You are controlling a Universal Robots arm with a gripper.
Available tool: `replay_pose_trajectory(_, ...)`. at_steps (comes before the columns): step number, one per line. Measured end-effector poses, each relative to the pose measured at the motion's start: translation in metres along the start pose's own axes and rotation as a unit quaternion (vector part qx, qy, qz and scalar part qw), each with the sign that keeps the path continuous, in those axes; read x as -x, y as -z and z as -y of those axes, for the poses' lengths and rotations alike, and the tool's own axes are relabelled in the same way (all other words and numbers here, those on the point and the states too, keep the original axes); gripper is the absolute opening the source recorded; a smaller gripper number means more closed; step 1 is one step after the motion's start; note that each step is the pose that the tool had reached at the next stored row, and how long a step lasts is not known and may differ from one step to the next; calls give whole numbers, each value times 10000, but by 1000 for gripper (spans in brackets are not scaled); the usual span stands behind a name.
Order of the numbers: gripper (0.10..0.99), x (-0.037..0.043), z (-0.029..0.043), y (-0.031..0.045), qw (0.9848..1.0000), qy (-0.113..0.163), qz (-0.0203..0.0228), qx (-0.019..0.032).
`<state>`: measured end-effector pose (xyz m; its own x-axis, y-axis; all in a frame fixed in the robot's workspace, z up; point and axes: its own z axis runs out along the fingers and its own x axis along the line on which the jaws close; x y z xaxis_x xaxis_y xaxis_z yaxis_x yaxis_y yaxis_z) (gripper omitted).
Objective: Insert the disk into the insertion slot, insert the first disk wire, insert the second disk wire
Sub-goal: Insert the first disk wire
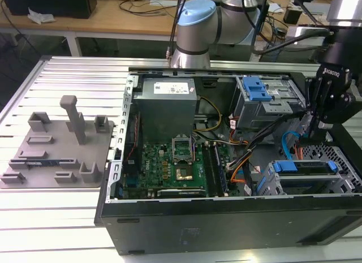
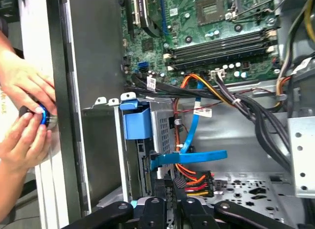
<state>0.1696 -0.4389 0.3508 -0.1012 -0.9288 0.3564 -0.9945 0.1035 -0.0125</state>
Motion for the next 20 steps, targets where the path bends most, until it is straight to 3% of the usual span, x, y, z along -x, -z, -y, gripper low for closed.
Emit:
replay_pose_trajectory(6,196,-105,10,31,9994,9,347,35)
replay_pose_trajectory(8,196,-149,14,26,9991,11,419,42)
replay_pose_trajectory(11,196,-229,24,-4,9990,12,447,45)
replay_pose_trajectory(18,196,-229,24,-5,9990,12,446,45)
replay_pose_trajectory(20,118,-229,24,-5,9990,12,446,45)
